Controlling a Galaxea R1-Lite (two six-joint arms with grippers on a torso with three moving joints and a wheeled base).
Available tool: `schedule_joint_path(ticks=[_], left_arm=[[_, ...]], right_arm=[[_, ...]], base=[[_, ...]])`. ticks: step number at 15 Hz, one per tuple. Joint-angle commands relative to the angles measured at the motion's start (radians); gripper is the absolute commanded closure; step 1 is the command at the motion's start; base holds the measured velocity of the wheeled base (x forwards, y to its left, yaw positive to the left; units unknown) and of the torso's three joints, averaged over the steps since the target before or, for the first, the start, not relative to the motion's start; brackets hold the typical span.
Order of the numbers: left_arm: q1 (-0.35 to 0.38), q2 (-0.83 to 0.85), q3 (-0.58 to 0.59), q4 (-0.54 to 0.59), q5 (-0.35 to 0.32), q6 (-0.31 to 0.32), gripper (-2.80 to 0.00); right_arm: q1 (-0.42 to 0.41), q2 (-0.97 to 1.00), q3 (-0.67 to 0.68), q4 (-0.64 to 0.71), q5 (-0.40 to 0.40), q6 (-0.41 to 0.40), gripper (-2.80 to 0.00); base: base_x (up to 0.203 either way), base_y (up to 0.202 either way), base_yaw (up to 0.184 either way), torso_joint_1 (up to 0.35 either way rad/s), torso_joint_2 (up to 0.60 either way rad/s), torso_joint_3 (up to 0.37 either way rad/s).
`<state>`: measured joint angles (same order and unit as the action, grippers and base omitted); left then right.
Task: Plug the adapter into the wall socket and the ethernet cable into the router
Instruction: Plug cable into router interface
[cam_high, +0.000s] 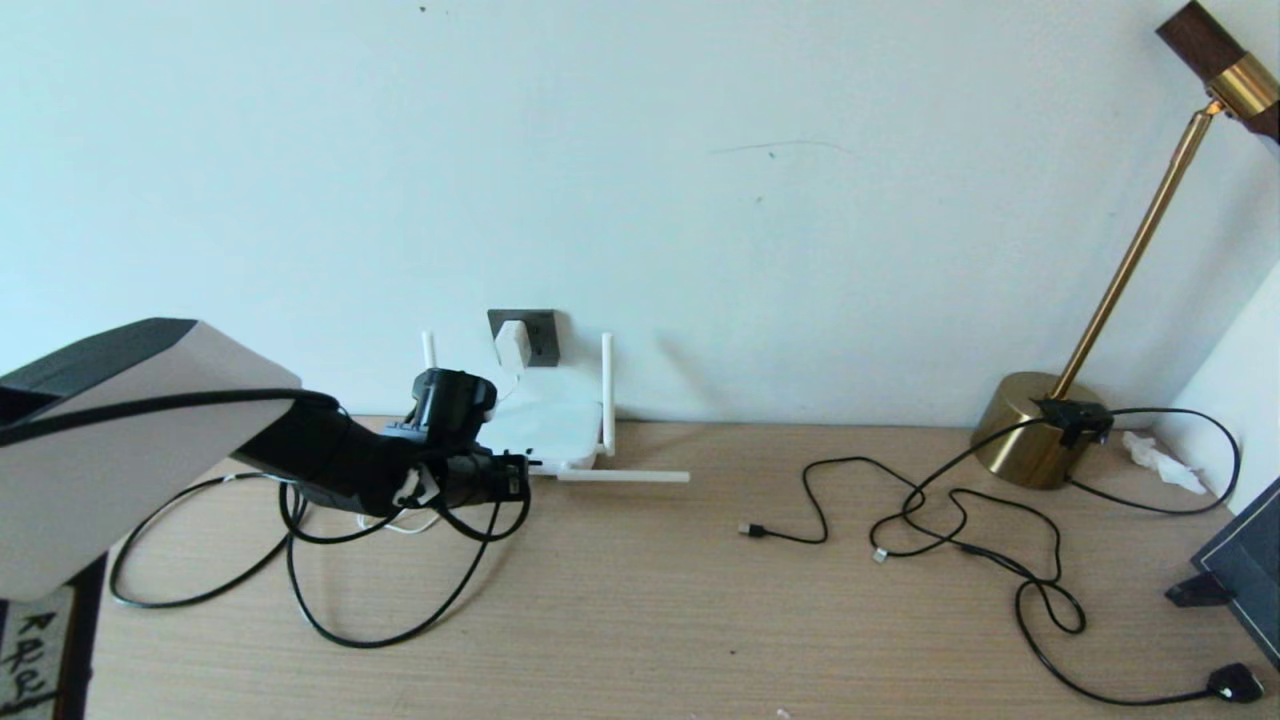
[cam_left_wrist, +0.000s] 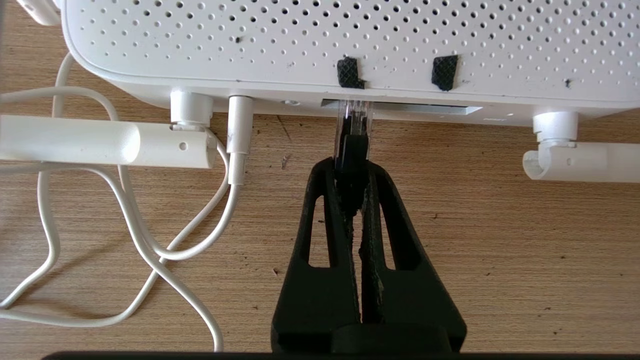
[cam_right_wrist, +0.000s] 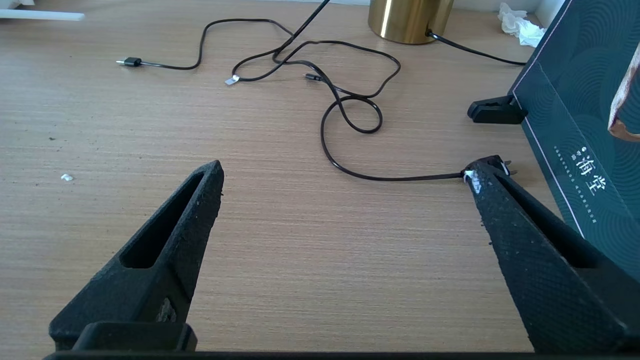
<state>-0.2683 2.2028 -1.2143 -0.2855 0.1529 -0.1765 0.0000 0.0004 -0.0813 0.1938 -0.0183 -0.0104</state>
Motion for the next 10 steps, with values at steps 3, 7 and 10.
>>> schedule_joint_path(ticks=[3, 7, 10], left_arm=[[0.001, -0.003, 0.002, 0.003, -0.006, -0.011, 0.00], [0.001, -0.006, 0.001, 0.009, -0.006, -0.011, 0.00], [0.001, -0.005, 0.002, 0.011, -0.006, -0.011, 0.00]], right_arm=[[0.000, 0.000, 0.000, 0.001, 0.000, 0.000, -2.80], [0.000, 0.001, 0.000, 0.001, 0.000, 0.000, -2.80], [0.000, 0.000, 0.000, 0.001, 0.000, 0.000, -2.80]], base=[[0.000, 0.000, 0.000, 0.000, 0.00, 0.000], [0.000, 0.000, 0.000, 0.000, 0.00, 0.000], [0.000, 0.000, 0.000, 0.000, 0.00, 0.000]])
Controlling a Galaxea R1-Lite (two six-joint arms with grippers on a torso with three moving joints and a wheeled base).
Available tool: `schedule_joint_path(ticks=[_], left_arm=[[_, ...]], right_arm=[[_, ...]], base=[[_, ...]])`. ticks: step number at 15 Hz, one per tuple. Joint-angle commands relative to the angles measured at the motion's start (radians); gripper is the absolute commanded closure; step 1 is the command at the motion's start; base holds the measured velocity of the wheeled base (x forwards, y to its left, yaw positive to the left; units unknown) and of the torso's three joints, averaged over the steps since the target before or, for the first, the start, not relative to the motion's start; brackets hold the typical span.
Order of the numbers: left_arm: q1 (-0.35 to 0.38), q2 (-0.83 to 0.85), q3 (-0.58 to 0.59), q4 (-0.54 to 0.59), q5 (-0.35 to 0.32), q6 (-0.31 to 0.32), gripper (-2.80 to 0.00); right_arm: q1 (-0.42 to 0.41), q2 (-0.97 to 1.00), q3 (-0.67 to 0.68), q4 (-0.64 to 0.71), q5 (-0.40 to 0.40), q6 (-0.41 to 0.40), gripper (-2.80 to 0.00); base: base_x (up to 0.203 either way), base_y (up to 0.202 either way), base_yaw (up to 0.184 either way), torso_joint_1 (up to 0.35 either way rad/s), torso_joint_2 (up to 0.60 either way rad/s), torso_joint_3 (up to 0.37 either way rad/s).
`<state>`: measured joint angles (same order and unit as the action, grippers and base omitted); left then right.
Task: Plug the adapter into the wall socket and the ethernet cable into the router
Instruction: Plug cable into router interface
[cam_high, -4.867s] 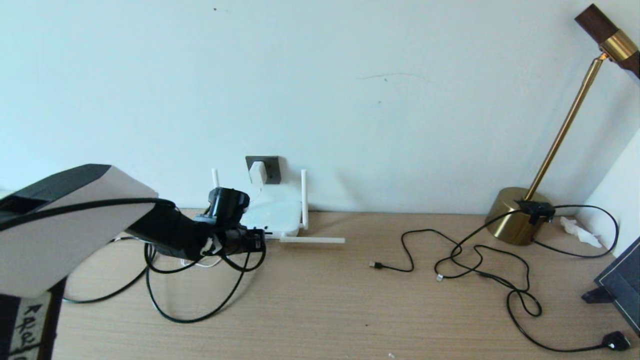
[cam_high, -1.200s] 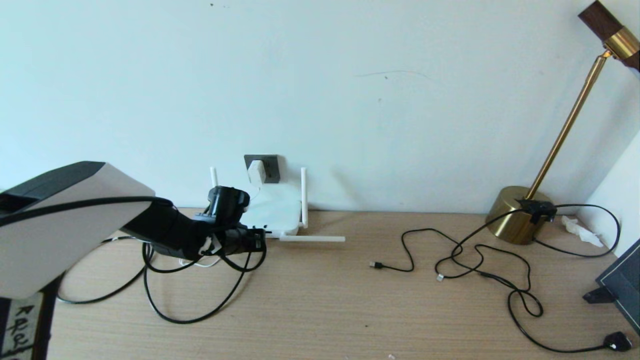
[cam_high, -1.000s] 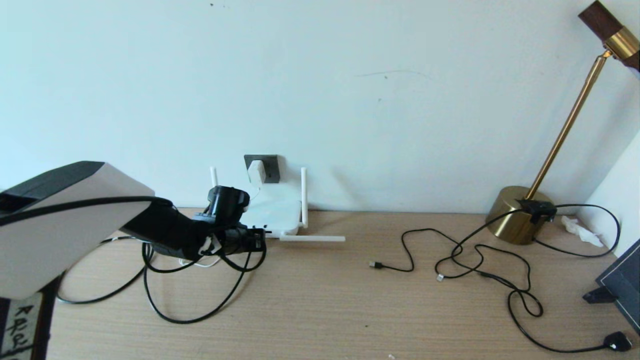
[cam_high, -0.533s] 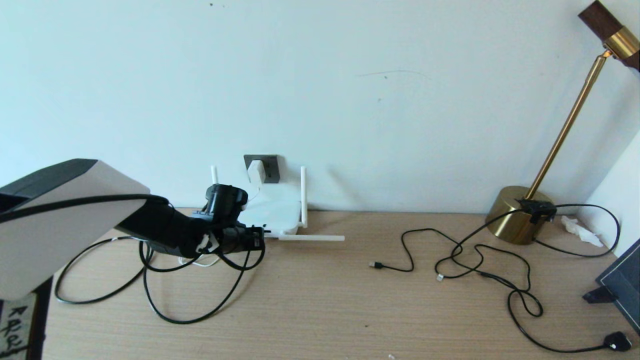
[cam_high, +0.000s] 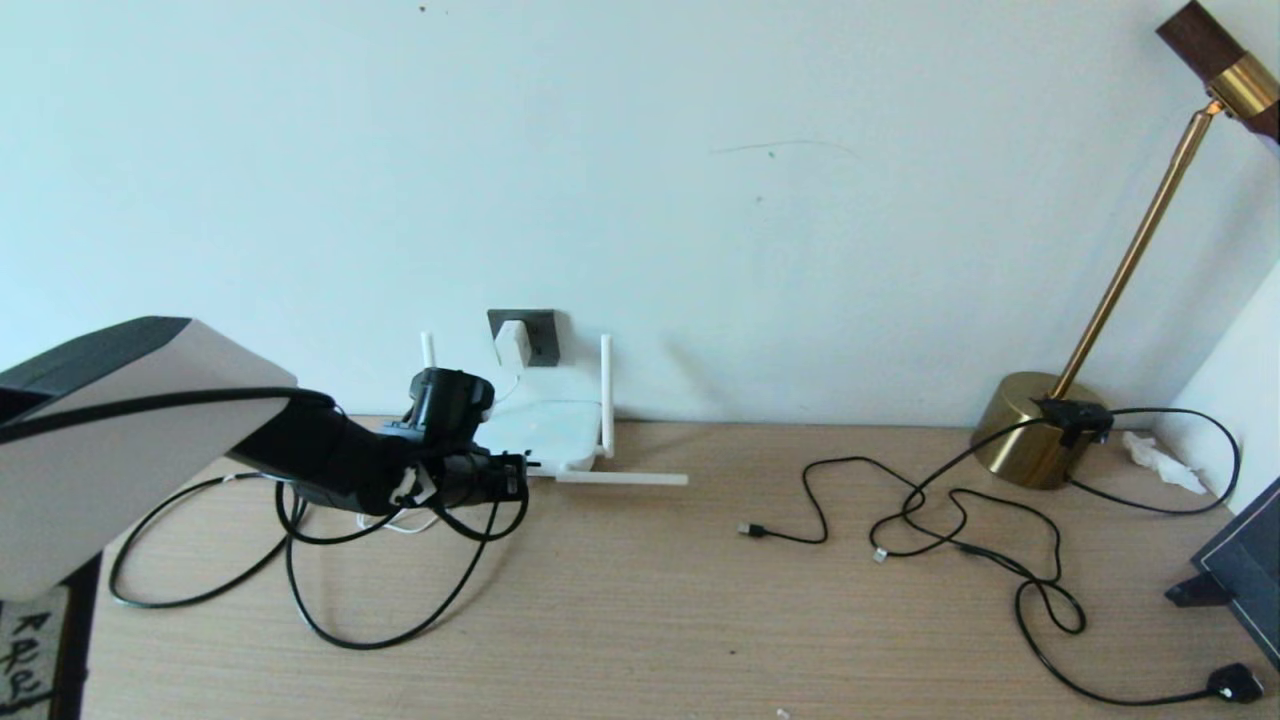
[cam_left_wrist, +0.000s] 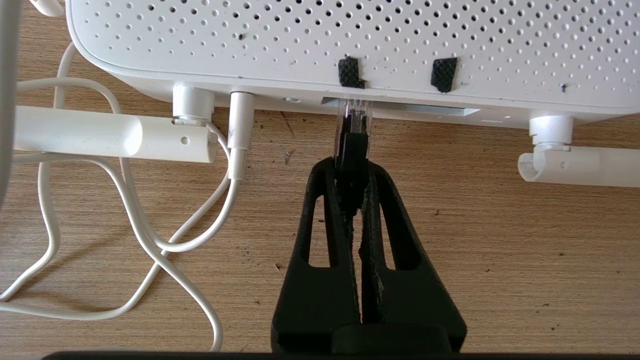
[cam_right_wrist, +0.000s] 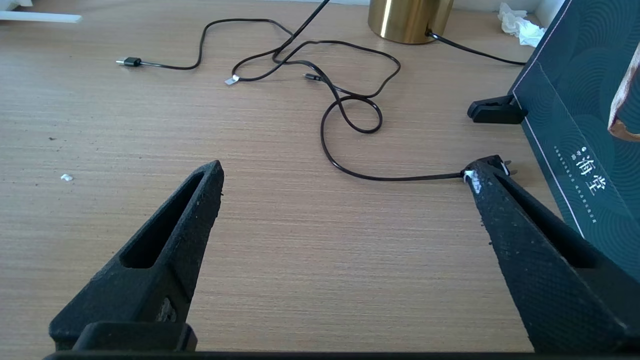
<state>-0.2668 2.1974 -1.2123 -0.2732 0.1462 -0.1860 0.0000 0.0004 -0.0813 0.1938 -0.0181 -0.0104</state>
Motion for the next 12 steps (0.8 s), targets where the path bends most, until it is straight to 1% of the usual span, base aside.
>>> schedule_joint_path(ticks=[1, 12], left_arm=[[0.000, -0.001, 0.000, -0.003, 0.001, -0.001, 0.00], [0.000, 0.008, -0.001, -0.004, 0.001, -0.003, 0.00]], right_arm=[[0.000, 0.000, 0.000, 0.002, 0.000, 0.000, -2.80], [0.000, 0.000, 0.000, 0.001, 0.000, 0.000, -2.80]], base=[[0.000, 0.000, 0.000, 0.000, 0.00, 0.000], [0.000, 0.000, 0.000, 0.000, 0.00, 0.000]])
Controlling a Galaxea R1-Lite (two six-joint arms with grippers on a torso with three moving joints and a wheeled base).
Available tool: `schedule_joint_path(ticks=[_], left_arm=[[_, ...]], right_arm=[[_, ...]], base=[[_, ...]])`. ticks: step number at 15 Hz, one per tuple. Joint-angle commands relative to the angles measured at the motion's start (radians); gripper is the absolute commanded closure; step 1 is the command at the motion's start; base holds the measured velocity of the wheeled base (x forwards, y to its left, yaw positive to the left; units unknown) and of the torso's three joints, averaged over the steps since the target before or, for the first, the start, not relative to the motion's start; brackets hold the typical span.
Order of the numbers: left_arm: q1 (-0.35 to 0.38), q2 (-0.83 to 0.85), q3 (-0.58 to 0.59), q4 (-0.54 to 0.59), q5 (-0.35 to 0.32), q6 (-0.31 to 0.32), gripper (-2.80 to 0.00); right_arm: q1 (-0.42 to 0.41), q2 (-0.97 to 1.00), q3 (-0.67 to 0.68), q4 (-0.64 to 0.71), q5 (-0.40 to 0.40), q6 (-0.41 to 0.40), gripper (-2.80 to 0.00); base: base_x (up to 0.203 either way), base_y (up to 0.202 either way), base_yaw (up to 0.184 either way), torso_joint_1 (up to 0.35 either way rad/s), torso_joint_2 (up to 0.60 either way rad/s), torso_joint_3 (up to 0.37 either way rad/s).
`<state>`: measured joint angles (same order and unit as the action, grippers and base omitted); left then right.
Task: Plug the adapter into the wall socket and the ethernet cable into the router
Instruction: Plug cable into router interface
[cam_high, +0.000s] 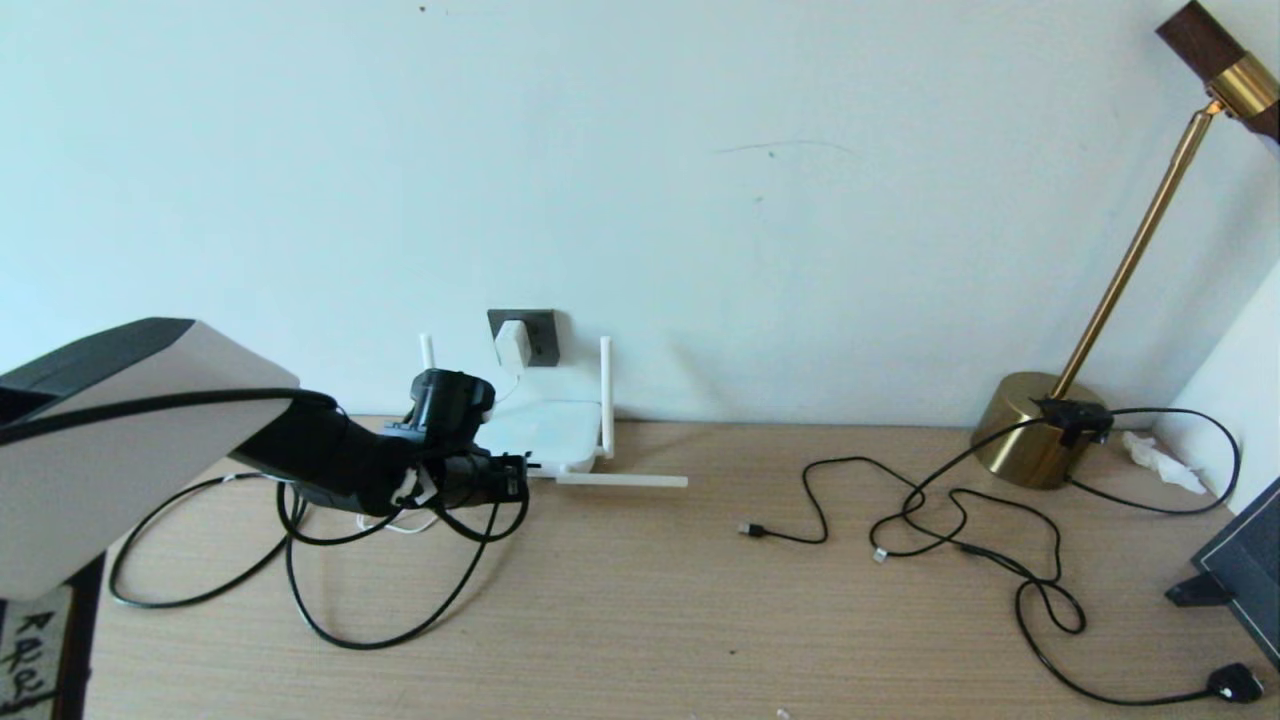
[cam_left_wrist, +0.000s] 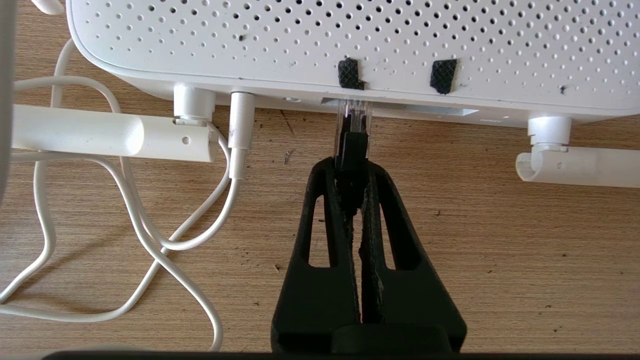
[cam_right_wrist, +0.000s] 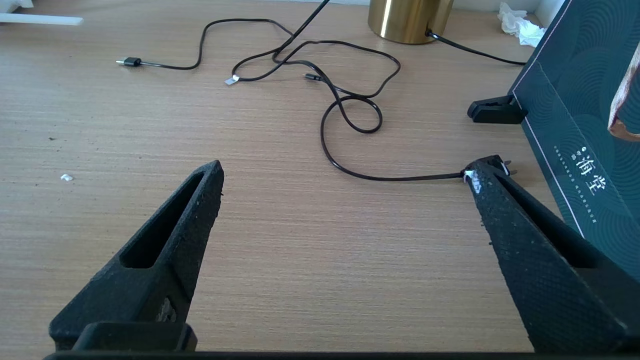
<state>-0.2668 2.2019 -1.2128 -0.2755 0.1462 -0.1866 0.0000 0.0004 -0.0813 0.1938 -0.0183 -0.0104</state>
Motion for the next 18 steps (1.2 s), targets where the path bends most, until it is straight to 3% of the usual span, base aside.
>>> schedule_joint_path(ticks=[1, 18], left_arm=[[0.001, 0.006, -0.001, -0.002, 0.001, -0.002, 0.00], [0.001, 0.012, -0.020, 0.003, 0.002, -0.002, 0.00]], right_arm=[[0.000, 0.000, 0.000, 0.001, 0.000, 0.000, -2.80], [0.000, 0.000, 0.000, 0.001, 0.000, 0.000, -2.80]], base=[[0.000, 0.000, 0.000, 0.000, 0.00, 0.000], [0.000, 0.000, 0.000, 0.000, 0.00, 0.000]])
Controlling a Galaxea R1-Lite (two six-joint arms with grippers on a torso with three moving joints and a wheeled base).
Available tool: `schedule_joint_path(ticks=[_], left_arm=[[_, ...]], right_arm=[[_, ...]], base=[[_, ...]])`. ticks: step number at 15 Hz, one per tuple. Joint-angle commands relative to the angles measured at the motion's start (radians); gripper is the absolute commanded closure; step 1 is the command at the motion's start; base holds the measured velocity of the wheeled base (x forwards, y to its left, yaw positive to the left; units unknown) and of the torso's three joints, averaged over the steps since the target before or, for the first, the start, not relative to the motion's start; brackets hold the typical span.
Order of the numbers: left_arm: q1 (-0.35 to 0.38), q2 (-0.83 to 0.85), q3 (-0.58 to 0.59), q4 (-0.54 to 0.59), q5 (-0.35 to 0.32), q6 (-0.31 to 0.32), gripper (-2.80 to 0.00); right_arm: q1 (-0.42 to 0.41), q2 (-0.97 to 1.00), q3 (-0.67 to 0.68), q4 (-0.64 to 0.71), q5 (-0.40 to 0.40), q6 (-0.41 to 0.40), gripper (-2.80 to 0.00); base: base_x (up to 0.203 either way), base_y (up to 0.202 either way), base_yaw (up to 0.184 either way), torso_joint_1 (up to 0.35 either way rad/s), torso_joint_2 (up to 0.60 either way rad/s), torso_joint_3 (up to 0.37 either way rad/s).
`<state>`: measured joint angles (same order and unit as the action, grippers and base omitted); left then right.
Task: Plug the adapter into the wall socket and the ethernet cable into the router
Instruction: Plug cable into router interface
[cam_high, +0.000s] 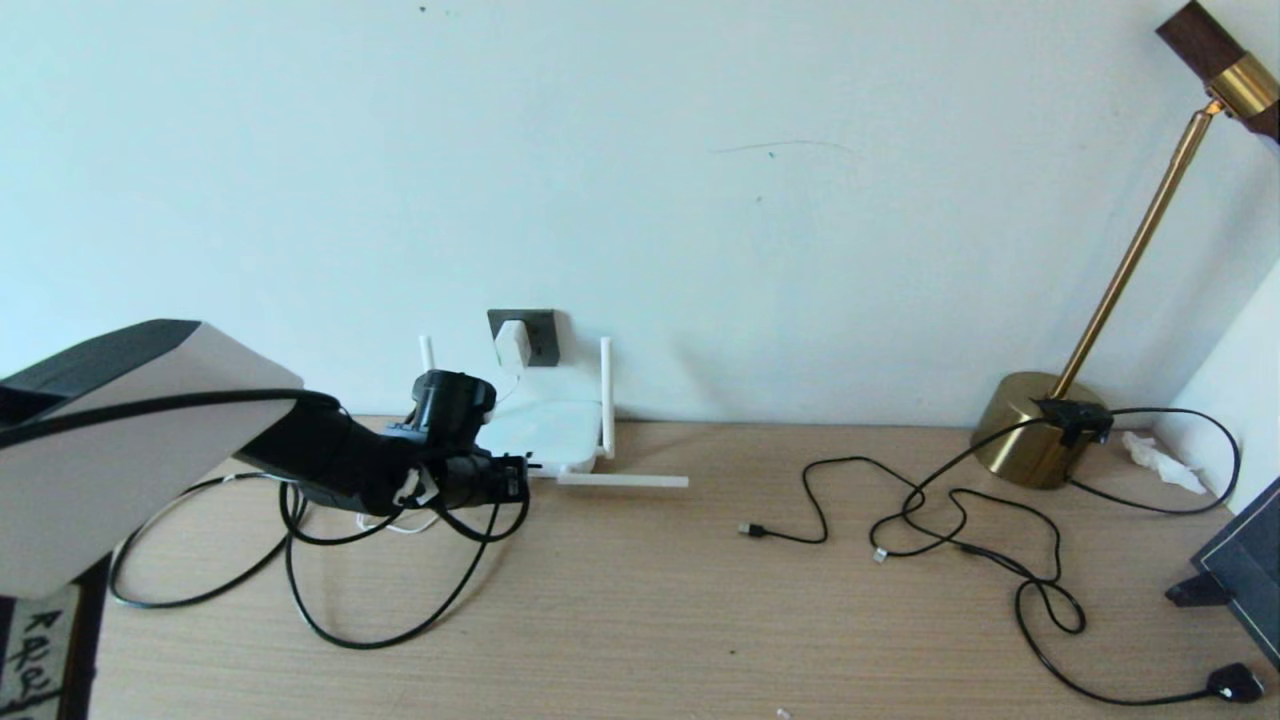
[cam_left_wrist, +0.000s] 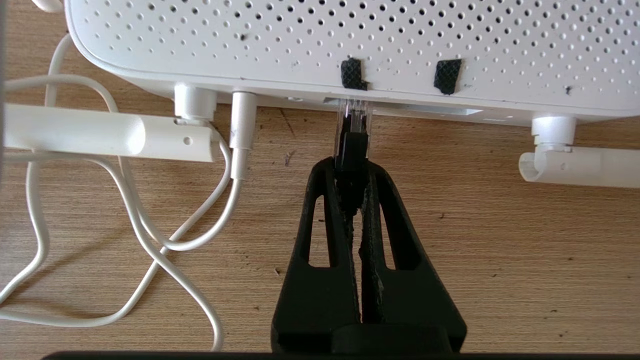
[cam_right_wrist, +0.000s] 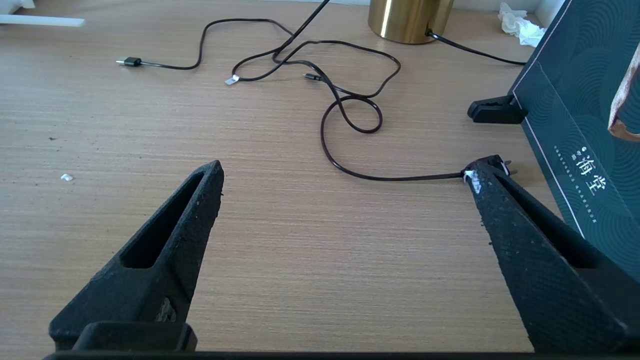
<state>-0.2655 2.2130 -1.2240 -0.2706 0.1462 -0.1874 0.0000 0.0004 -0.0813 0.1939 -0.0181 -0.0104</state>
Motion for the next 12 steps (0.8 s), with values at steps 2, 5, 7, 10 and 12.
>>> schedule_joint_path(ticks=[2, 5, 7, 10, 12], left_arm=[[0.000, 0.001, -0.020, 0.011, 0.001, -0.001, 0.00], [0.000, -0.001, -0.031, 0.025, 0.002, -0.001, 0.00], [0.000, 0.002, -0.034, 0.027, 0.001, 0.000, 0.00], [0.000, 0.002, -0.042, 0.032, 0.001, -0.001, 0.00], [0.000, 0.002, -0.050, 0.042, 0.001, -0.001, 0.00]], right_arm=[[0.000, 0.000, 0.000, 0.001, 0.000, 0.000, -2.80], [-0.001, 0.000, 0.000, 0.001, 0.000, 0.000, -2.80], [0.000, 0.000, 0.000, 0.001, 0.000, 0.000, -2.80], [0.000, 0.000, 0.000, 0.001, 0.000, 0.000, -2.80], [0.000, 0.000, 0.000, 0.001, 0.000, 0.000, -2.80]], base=[[0.000, 0.000, 0.000, 0.000, 0.00, 0.000], [0.000, 0.000, 0.000, 0.000, 0.00, 0.000], [0.000, 0.000, 0.000, 0.000, 0.00, 0.000], [0.000, 0.000, 0.000, 0.000, 0.00, 0.000], [0.000, 0.000, 0.000, 0.000, 0.00, 0.000]])
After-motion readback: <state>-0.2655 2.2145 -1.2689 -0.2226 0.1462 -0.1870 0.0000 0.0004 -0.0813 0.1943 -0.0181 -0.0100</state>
